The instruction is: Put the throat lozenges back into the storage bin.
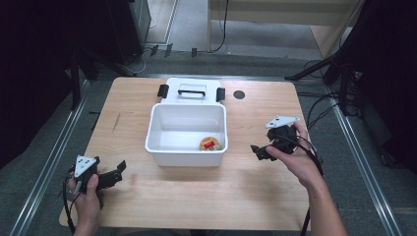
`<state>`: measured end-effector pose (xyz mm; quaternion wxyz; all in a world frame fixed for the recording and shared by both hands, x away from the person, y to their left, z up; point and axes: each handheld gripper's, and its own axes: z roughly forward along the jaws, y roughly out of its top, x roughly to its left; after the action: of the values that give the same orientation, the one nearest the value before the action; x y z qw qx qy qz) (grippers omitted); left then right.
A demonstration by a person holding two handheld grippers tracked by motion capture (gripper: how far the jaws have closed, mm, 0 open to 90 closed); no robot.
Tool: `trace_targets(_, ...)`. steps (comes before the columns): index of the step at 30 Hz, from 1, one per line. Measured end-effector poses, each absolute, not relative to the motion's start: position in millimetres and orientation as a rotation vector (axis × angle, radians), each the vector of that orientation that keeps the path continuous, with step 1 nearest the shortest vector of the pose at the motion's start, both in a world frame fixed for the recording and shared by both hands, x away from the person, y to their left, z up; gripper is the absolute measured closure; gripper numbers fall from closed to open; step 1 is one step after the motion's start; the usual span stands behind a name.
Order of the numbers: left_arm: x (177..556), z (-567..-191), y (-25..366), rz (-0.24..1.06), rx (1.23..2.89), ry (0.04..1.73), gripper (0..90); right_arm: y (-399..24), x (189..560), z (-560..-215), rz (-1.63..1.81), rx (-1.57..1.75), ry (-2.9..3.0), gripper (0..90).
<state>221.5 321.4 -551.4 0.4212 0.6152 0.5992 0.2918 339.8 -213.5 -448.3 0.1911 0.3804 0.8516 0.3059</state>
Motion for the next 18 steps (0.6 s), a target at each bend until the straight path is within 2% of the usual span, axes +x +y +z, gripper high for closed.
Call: trace_targets(18, 221.6, -551.3, 321.5, 0.730, 1.542, 1.504, 0.0, -262.9, 313.9, -498.7, 0.974, 1.239, 2.209, 0.0)
